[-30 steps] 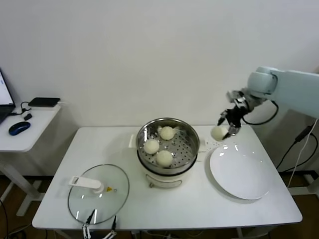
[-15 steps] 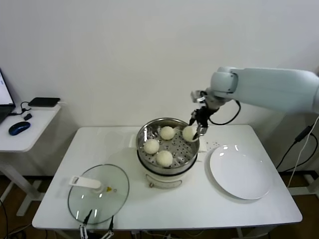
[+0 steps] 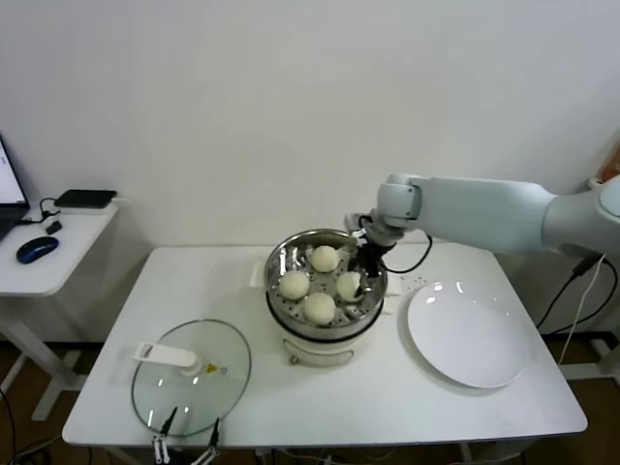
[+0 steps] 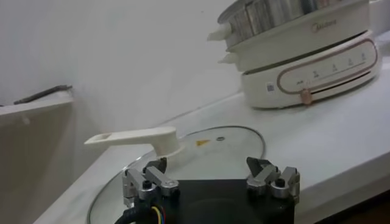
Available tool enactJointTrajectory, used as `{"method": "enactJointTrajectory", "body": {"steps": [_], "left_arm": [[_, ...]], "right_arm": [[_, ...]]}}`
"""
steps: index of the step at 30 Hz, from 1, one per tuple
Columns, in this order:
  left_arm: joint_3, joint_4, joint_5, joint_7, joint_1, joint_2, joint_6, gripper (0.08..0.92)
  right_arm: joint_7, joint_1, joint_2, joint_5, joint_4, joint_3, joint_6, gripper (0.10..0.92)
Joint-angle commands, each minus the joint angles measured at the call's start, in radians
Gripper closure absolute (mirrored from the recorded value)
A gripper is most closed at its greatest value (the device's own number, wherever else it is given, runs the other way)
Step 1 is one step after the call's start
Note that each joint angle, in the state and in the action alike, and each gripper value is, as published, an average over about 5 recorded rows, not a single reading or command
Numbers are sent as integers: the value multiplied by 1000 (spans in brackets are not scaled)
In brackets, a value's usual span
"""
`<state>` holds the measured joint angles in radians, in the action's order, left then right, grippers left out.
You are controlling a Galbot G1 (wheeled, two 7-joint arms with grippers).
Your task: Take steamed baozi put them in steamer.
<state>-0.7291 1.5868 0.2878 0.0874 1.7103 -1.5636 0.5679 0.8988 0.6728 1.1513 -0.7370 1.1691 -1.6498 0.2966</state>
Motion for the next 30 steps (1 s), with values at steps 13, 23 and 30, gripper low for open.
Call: {"method": "enactJointTrajectory", "body": {"steps": [13, 23, 30], "left_arm": [[1, 15, -6, 0, 15, 10, 2, 177], [14, 26, -2, 1, -1, 5, -2, 177], [16, 18, 10, 9, -13, 0, -4, 177]], "right_arm": [[50, 298, -166, -208, 161, -99, -38, 204], [-513, -364, -659, 40, 486, 632, -35, 203], [-731, -955, -803, 9, 655, 1175, -119, 203]]}}
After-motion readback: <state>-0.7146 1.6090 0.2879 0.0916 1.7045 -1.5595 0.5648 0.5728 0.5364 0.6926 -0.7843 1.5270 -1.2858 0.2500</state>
